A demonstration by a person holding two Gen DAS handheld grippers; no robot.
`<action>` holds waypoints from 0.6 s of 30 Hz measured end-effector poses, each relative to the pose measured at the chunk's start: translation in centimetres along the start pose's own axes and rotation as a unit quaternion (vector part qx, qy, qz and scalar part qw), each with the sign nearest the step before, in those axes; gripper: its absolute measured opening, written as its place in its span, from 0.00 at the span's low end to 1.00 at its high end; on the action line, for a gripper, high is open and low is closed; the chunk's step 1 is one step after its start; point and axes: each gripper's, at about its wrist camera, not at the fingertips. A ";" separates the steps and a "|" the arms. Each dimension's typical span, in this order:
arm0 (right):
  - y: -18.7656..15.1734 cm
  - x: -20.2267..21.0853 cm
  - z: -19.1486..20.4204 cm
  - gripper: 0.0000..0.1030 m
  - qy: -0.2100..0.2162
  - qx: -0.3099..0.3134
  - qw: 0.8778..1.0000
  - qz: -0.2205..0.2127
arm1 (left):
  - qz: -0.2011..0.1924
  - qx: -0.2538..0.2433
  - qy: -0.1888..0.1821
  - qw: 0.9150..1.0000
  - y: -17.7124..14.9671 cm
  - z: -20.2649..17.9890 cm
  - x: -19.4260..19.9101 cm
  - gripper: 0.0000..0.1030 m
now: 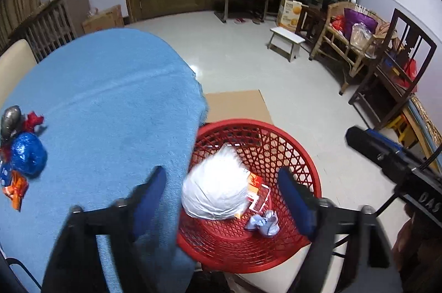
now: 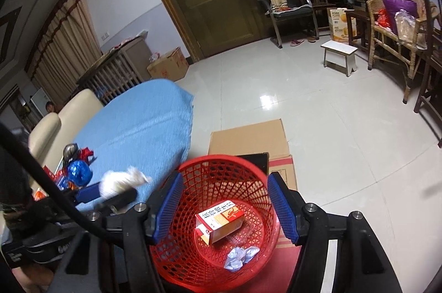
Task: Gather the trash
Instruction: 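Carry both items over the red basket and open both tools to drop them, then move both tools back over the table toward the bag pile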
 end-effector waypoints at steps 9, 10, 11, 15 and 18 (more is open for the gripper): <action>0.2 0.4 0.9 0.65 -0.004 0.001 1.000 -0.002 | -0.031 0.032 0.007 0.999 -1.7 4.0 2.4 0.81; 0.2 0.3 1.5 0.65 -0.002 0.006 1.000 0.000 | -0.036 0.040 0.011 0.998 -2.1 4.9 2.9 0.81; 0.2 0.2 1.9 0.65 -0.001 0.010 1.000 0.001 | -0.041 0.053 0.019 0.998 -2.7 6.1 3.4 0.81; 0.0 -0.6 4.9 0.65 0.012 0.039 0.999 0.013 | -0.047 0.096 0.046 0.993 -4.9 10.3 4.1 0.81; -0.5 -1.8 7.8 0.66 0.019 0.069 0.997 0.030 | -0.046 0.137 0.057 0.988 -6.8 13.9 4.4 0.81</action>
Point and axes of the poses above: each gripper's, at about its wrist camera, not at the fingertips, and x roughly against the way its jaws point, z to its left, y to its top, and after that the axes turned 11 degrees about z, right-handed
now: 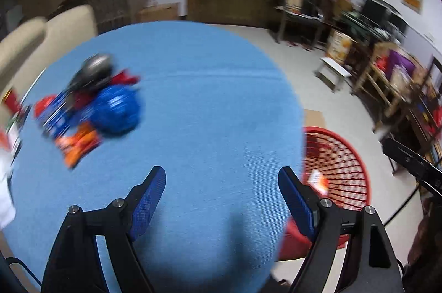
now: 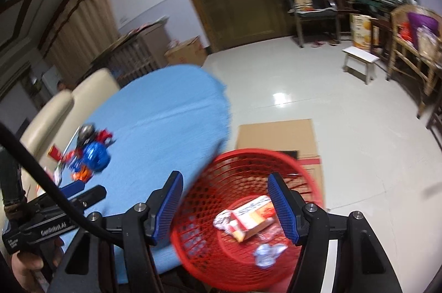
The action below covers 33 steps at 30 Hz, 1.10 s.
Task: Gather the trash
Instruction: 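Move both tools back over the table toward the bag pile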
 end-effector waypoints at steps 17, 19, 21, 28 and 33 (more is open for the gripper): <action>1.1 -8.9 19.7 0.66 0.072 0.161 0.980 0.094 | -0.014 0.184 0.040 0.982 -5.6 17.8 0.6 0.81; 1.8 -10.4 21.5 0.67 0.082 0.169 0.976 0.106 | -0.013 0.191 0.039 0.981 -6.0 18.7 0.6 0.81; 2.8 -12.5 23.9 0.68 0.086 0.180 0.972 0.121 | -0.011 0.197 0.039 0.980 -6.2 19.4 0.4 0.81; 5.7 -18.6 29.8 0.71 0.077 0.203 0.966 0.142 | -0.005 0.201 0.039 0.979 -6.0 21.0 -0.2 0.81; 7.0 -21.7 31.1 0.73 0.071 0.205 0.964 0.153 | -0.005 0.200 0.041 0.979 -5.0 21.6 -0.5 0.81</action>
Point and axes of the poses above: each gripper's, at about its wrist camera, not at the fingertips, and x roughly against the way its jaws point, z to its left, y to its top, and after that the axes turned 11 degrees about z, right-handed
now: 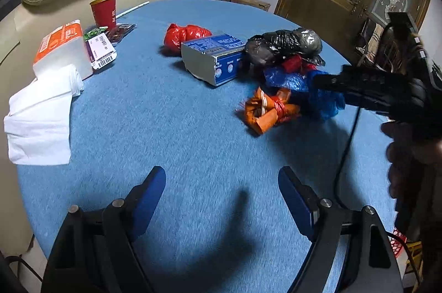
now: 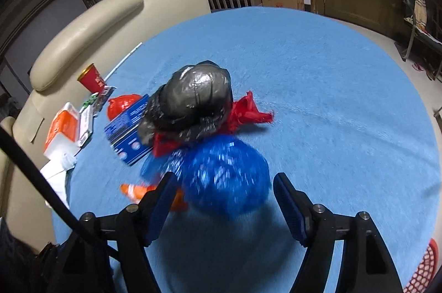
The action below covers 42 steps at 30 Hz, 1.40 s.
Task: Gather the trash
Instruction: 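Move both tools back over the table toward the bag pile, then grasp the blue plastic bag with the right tool while the left tool grasps the orange wrapper bundle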
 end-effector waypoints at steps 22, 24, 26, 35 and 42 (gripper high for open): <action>-4.6 4.4 -7.7 0.63 0.062 -0.078 0.994 -0.050 | 0.034 -0.071 0.024 0.997 7.4 -7.2 -6.4 0.81; -5.1 4.7 -7.9 0.63 0.066 -0.081 0.993 -0.053 | 0.040 -0.089 0.032 0.995 7.1 -7.5 -6.7 0.68; -5.8 5.2 -8.1 0.63 0.070 -0.085 0.992 -0.057 | 0.038 -0.096 0.050 0.993 6.4 -7.7 -5.8 0.67; -9.1 6.9 -7.9 0.63 0.077 -0.088 0.991 -0.070 | 0.005 -0.079 0.076 0.994 2.1 -8.1 0.4 0.67; -12.5 9.2 -7.4 0.63 0.076 -0.092 0.989 -0.087 | -0.012 -0.072 0.069 0.995 -1.1 -8.1 3.6 0.67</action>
Point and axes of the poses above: each gripper's, at about its wrist camera, not at the fingertips, and x roughly against the way its jaws point, z to its left, y to its top, and after that the axes turned 11 degrees about z, right-handed
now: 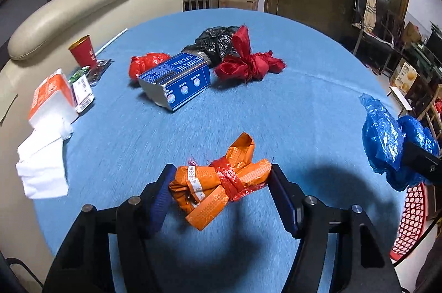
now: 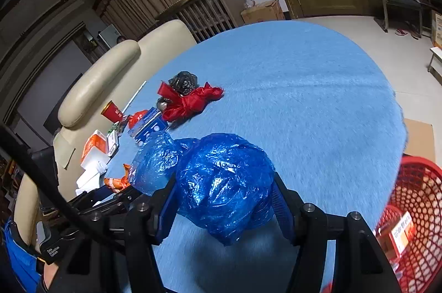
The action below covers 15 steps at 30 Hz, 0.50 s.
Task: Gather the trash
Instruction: 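Grasp the blue plastic bag with the right tool while the left tool grasps the orange wrapper bundle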
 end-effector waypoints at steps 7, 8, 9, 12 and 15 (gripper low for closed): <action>-2.8 2.5 0.2 0.63 0.005 -0.005 1.000 -0.017 | -0.018 0.005 -0.004 1.000 -0.5 0.6 0.7 0.67; -3.2 2.8 0.2 0.63 0.006 -0.007 1.000 -0.020 | -0.020 0.007 -0.004 1.000 -0.8 0.7 1.0 0.67; -3.5 3.1 0.2 0.63 0.007 -0.009 1.000 -0.021 | -0.021 0.009 -0.005 1.000 -0.9 0.8 1.1 0.67; -4.4 3.7 0.2 0.63 0.009 -0.010 1.000 -0.026 | -0.025 0.009 -0.005 1.000 -1.2 0.8 1.6 0.67; -5.2 4.4 0.3 0.63 0.008 -0.009 0.999 -0.031 | -0.027 0.009 -0.005 1.000 -1.4 0.6 2.0 0.67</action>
Point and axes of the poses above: each gripper's, at about its wrist camera, not at the fingertips, and x roughly against the way its jaws point, z to its left, y to its top, and after that the axes turned 11 degrees about z, right-handed
